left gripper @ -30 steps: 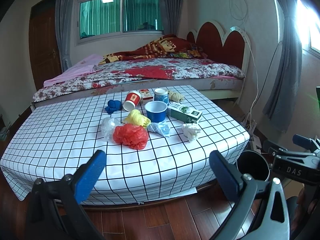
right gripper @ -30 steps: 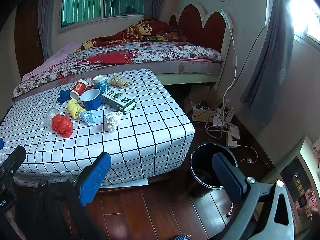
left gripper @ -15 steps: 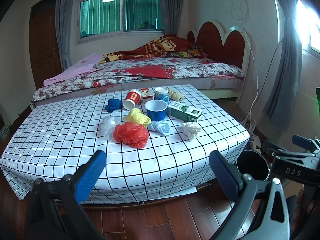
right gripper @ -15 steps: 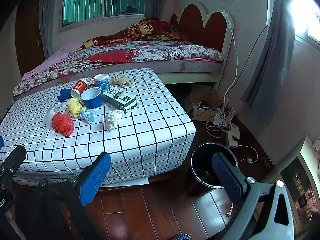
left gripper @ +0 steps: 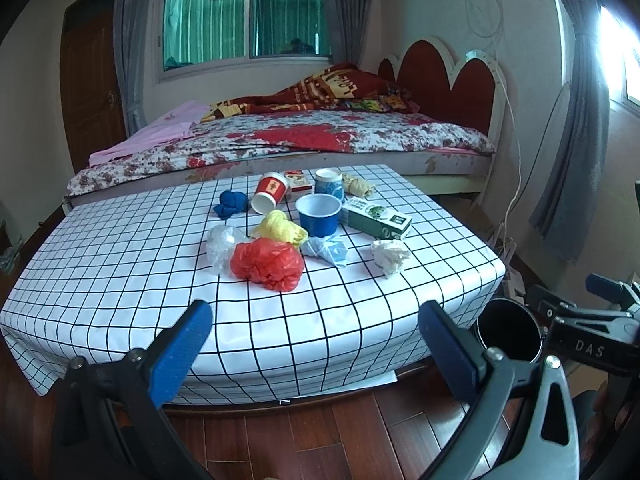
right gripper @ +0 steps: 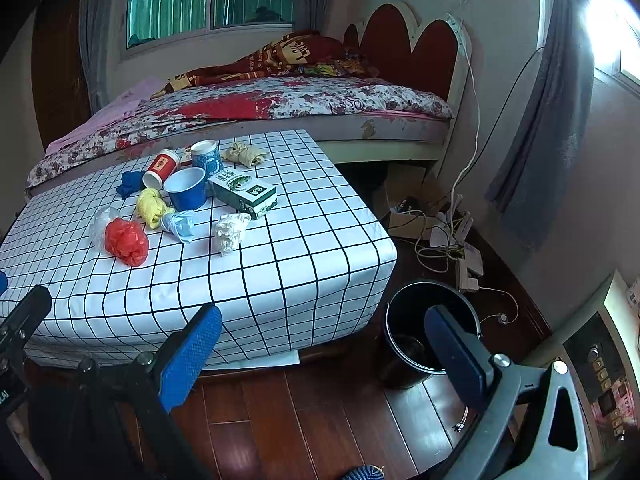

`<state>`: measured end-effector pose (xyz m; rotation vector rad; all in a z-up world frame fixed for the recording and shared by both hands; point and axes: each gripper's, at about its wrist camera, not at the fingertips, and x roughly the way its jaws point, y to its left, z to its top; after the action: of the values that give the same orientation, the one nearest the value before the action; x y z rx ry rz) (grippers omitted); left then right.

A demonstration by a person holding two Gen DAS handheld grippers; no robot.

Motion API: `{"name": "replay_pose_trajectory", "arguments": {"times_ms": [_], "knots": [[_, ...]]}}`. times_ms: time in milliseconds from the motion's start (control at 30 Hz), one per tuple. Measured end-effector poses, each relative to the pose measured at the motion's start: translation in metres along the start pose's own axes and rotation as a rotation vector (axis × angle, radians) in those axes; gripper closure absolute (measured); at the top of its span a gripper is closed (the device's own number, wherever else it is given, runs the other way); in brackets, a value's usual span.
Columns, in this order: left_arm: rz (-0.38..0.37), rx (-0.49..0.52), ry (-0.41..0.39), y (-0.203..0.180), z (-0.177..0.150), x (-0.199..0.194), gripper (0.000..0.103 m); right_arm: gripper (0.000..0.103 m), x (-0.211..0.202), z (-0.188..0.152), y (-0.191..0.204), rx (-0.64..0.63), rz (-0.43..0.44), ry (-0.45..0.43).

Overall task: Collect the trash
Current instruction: 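Move both tools toward the trash items on the grid table, then grasp the red plastic bag with the left tool while the right tool grasps the white tissue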

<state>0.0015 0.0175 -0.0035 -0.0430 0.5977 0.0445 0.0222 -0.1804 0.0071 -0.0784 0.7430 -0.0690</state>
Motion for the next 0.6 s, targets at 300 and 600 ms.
{"name": "replay_pose_trajectory", "arguments": {"times_ms": [300,600], "knots": [[-0.02,-0.023,0.002,0.006,0.0,0.008,0.0,0.001,0.009,0.004,0.003,-0.012,0.003,0.011],[-0.083,-0.077,0.05,0.024,-0.001,0.036,0.0,0.001,0.051,0.014,0.009,-0.045,0.11,0.05]]}}
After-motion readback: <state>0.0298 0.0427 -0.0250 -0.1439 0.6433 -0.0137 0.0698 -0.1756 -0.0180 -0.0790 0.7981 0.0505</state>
